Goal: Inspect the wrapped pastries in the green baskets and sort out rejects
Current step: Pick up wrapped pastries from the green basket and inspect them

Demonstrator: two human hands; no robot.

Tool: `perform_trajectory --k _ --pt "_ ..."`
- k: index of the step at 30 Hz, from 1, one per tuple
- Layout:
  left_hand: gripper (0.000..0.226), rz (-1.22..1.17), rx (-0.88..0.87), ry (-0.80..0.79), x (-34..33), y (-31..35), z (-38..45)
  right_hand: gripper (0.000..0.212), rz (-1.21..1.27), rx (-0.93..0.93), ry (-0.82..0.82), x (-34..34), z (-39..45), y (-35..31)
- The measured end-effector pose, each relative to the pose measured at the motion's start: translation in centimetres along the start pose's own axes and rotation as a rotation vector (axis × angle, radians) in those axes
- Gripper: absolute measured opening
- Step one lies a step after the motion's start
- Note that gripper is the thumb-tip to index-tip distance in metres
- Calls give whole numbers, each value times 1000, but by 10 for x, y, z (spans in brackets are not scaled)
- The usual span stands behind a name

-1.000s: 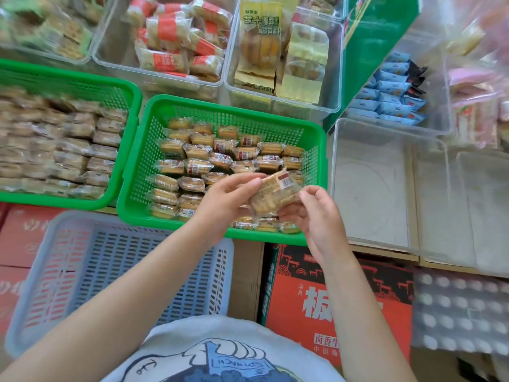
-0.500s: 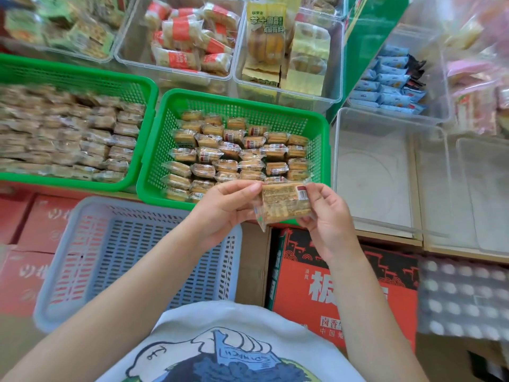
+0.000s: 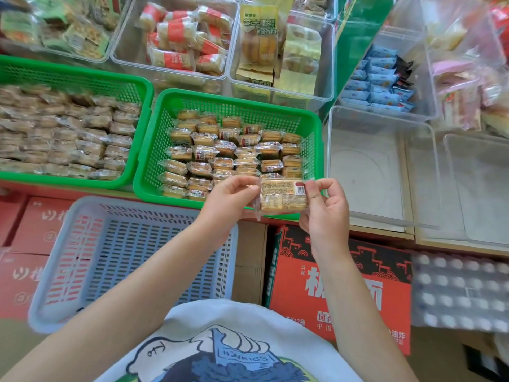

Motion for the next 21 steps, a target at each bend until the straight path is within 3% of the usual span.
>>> perform_trajectory --k 4,10,14,18,21 --pt "33 -82 88 -215 -11 -7 -5 21 12 41 62 8 4 -3" --pt "31 -45 162 -244 -12 -20 0 17 62 32 5 3 9 -3" --pt "25 -1 96 -313 -8 -17 10 21 156 -94 -5 10 19 10" --pt "27 50 41 -254 1 -14 25 62 104 -326 -195 4 24 31" --pt "23 175 30 -186 3 -16 40 51 -10 -361 -224 5 31 40"
Point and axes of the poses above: each hand's wrist, its own z-axis towards the middle knuckle, its own x-axis out of the back of the hand, y = z × x, the point moved 7 cm from there along z, towards the middle knuckle, and after that the axes turned 8 degrees about z, right-handed, at the moved point
